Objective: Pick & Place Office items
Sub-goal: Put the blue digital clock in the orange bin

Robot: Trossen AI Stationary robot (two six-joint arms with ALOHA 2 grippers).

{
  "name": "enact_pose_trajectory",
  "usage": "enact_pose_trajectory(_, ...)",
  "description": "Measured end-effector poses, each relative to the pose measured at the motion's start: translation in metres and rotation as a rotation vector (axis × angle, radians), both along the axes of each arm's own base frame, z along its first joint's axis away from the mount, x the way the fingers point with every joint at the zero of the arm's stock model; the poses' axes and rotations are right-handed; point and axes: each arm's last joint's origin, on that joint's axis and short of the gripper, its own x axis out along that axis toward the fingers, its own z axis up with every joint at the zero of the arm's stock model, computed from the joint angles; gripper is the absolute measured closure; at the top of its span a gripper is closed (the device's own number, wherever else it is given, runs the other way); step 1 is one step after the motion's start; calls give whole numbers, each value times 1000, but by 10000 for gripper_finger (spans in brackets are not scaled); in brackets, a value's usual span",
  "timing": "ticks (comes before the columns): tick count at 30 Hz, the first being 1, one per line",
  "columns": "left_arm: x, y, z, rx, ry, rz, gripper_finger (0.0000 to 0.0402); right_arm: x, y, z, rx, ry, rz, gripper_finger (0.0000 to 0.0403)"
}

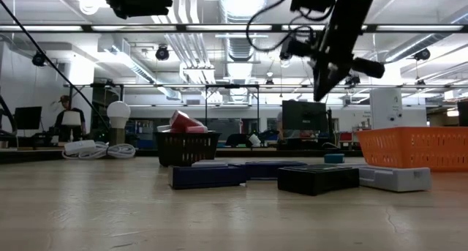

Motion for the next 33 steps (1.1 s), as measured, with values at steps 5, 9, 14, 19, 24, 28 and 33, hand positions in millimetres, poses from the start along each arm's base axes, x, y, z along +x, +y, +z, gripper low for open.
enact_pose_trajectory(5,0,0,0,0,0,0,126,1,-11,-10,15,70,-29,366)
enact_pose_trajectory(9,0,0,0,0,0,0,126,-4,-22,-16,25,53,-29,311)
enact_pose_trajectory(14,0,0,-1,1,5,0,126,-12,-33,-26,35,-2,-4,233)
enact_pose_trajectory(19,0,0,-1,1,8,0,126,-26,-47,-41,106,-4,-73,166)
enact_pose_trajectory(24,0,0,-1,1,8,0,126,-32,-58,-49,160,-37,-153,120)
enact_pose_trajectory(28,0,0,-1,1,8,0,126,-34,-63,-50,162,-36,-178,100)
enact_pose_trajectory(33,0,0,-1,1,8,0,126,-37,-64,-54,190,-56,-239,92)
